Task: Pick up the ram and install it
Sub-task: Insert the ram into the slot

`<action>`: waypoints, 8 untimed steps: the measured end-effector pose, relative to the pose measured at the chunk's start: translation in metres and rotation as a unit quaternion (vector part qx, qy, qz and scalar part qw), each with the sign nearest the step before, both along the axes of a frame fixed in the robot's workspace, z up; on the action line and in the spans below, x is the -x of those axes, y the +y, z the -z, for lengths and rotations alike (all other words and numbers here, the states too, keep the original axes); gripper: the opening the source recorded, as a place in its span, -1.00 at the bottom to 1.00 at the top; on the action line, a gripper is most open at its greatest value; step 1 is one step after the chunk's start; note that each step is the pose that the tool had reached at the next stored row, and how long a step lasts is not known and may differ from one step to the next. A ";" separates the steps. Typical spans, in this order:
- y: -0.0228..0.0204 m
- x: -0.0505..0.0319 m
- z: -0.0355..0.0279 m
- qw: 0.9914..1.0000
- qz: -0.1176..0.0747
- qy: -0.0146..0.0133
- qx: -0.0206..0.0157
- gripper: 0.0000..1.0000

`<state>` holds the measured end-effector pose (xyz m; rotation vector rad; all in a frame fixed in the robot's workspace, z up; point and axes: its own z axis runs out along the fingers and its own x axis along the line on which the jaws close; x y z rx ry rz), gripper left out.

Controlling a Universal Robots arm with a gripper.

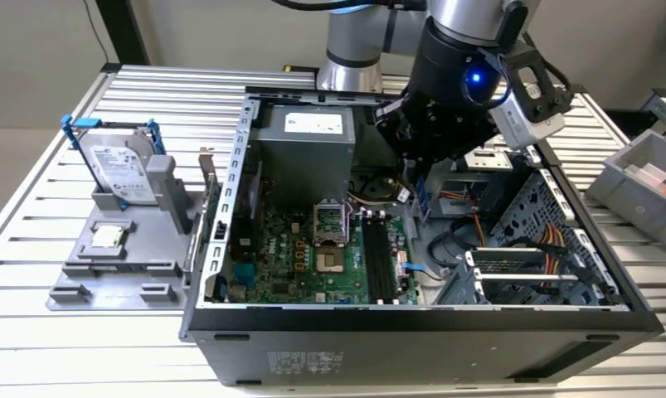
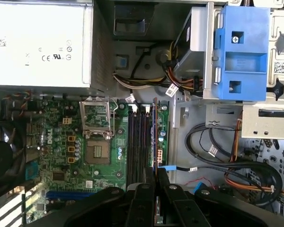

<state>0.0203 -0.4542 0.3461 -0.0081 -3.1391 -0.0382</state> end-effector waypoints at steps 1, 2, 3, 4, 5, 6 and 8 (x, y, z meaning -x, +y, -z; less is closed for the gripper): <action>0.0000 0.0000 0.0013 1.000 0.005 0.000 0.000 -1.00; 0.0000 0.0000 0.0020 1.000 0.008 0.000 0.000 -1.00; 0.0000 0.0000 0.0026 1.000 0.011 0.000 0.000 -1.00; 0.0000 0.0000 0.0035 1.000 0.012 0.000 0.000 -1.00; 0.0000 0.0000 0.0046 1.000 0.012 0.000 0.000 -1.00; 0.0000 0.0000 0.0063 1.000 0.012 0.000 0.000 -1.00; 0.0000 0.0000 0.0090 1.000 0.013 0.000 0.000 -1.00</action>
